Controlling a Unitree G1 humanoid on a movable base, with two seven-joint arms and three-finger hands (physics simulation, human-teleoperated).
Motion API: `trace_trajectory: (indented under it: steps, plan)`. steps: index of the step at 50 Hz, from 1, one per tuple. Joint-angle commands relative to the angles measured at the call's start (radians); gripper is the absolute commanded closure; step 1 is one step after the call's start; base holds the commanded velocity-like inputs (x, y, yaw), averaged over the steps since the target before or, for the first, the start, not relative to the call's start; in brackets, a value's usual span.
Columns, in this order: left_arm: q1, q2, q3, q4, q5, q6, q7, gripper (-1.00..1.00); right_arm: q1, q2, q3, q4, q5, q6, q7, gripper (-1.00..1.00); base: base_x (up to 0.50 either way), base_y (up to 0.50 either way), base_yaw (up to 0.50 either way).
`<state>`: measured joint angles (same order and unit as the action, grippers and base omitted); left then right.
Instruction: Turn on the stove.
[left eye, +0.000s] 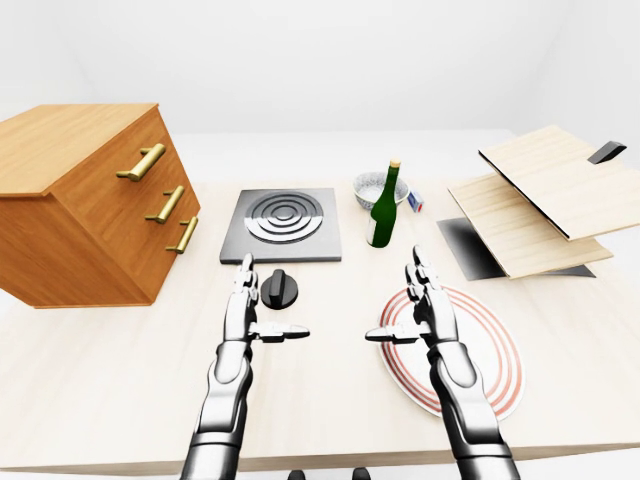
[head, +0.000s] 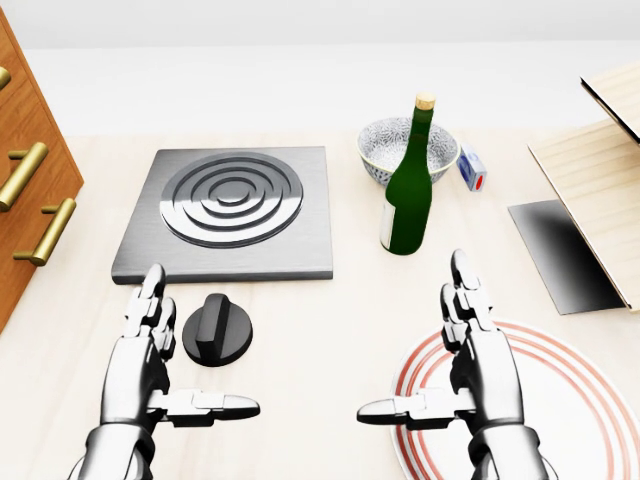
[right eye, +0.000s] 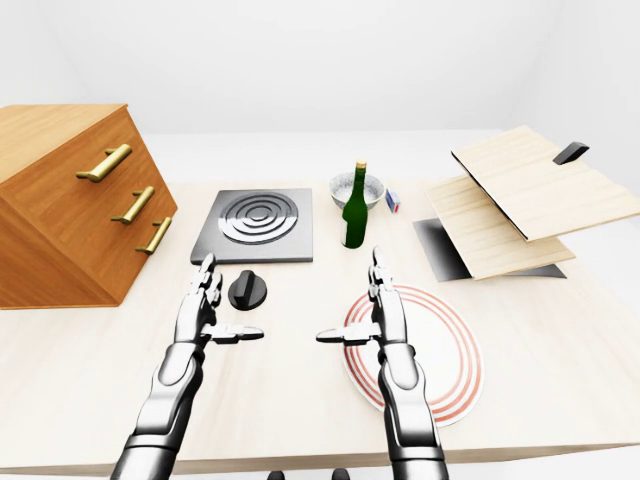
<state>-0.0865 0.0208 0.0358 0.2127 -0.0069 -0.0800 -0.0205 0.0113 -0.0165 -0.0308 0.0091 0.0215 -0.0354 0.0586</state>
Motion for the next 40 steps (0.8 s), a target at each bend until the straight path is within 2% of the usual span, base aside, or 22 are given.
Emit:
trace_trajectory:
  steps: [1,4,14,27,40]
  plan:
    - [-0.036,-0.004,-0.010,0.112,0.015,-0.007,0.012,-1.00,-0.002,-0.002,-0.007,-0.013,0.010,0.014,0.002,-1.00,0.00,0.00,0.00]
    - [-0.041,-0.004,-0.013,0.134,0.019,-0.007,0.015,-1.00,-0.004,-0.002,-0.006,-0.004,0.008,0.008,0.002,-1.00,0.00,0.00,0.00]
    - [-0.033,-0.007,-0.018,0.179,0.029,-0.007,0.018,-1.00,-0.009,-0.003,-0.010,-0.005,0.014,0.015,0.002,-1.00,0.00,0.00,0.00]
    - [-0.073,-0.021,-0.037,0.366,0.064,-0.007,0.033,-1.00,-0.019,-0.007,-0.019,0.001,0.020,0.018,0.001,-1.00,0.00,0.00,0.00]
    - [-0.055,-0.044,-0.067,0.380,0.093,-0.007,0.032,-1.00,-0.020,-0.007,-0.019,-0.001,0.020,0.021,-0.002,-1.00,0.00,0.00,0.00]
